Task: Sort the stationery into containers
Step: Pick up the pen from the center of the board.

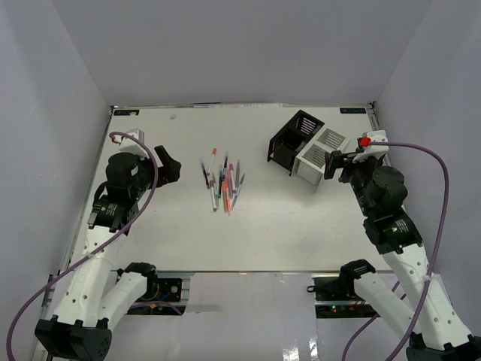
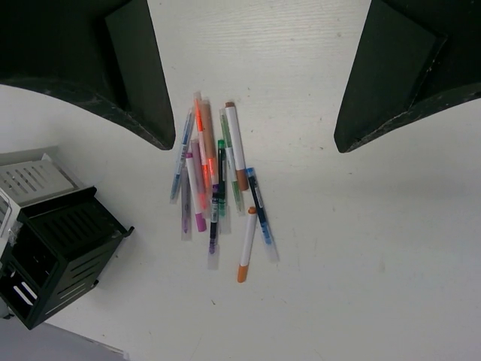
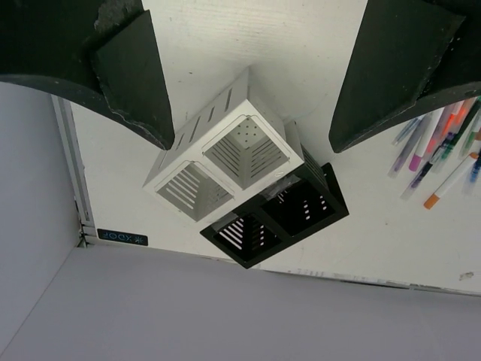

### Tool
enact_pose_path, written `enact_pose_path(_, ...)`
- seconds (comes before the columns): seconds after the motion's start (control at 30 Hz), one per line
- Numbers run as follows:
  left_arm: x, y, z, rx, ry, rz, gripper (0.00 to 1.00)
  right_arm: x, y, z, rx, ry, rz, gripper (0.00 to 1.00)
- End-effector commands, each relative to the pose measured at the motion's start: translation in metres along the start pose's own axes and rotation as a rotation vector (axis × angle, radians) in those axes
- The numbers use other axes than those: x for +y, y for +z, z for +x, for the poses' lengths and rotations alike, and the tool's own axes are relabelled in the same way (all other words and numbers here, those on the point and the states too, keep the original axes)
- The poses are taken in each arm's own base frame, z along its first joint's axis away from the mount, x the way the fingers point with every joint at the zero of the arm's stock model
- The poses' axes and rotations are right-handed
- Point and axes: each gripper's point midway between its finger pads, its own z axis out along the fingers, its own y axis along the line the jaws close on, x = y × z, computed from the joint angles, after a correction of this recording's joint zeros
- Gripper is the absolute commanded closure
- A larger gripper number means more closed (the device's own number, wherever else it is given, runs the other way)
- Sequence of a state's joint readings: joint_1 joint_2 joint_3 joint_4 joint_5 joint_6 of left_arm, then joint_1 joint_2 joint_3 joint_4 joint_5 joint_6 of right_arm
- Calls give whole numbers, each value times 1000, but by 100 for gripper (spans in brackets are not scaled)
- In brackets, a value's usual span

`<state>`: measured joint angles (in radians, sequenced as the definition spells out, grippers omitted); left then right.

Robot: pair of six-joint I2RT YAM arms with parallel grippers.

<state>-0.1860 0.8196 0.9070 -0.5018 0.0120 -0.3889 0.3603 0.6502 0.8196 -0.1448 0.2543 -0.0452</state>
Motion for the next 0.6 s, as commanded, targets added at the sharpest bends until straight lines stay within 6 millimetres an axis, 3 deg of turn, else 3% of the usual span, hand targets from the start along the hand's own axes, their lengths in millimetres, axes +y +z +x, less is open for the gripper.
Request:
enact_pose_path(0.0, -11, 4, 10, 44, 17, 66, 2, 11, 4, 13, 41, 30, -44, 10)
enact_pose_path(0.3, -32, 41, 60, 311, -10, 116, 2, 41, 19, 53, 214, 131, -150, 10)
enact_pose_path(0.37, -53, 47, 71, 352, 26, 136, 2, 43, 20, 62, 257, 126, -160, 10)
enact_pose_path(0.43, -69, 63, 97, 435, 62, 109, 2, 45, 25, 76, 329, 117, -160, 10)
enact_pose_path(0.47, -79, 61, 95, 426, 62, 120, 2, 46, 26, 80, 347, 113, -160, 10)
enact_pose_path(0.5, -82, 70, 110, 474, 53, 95, 2, 45, 27, 80, 356, 110, -155, 10)
enact_pose_path(0.53, -99, 71, 113, 476, 75, 106, 2, 44, 28, 83, 369, 107, -147, 10)
enact_pose_path(0.57, -104, 76, 119, 484, 86, 88, 2, 44, 29, 86, 386, 107, -142, 10)
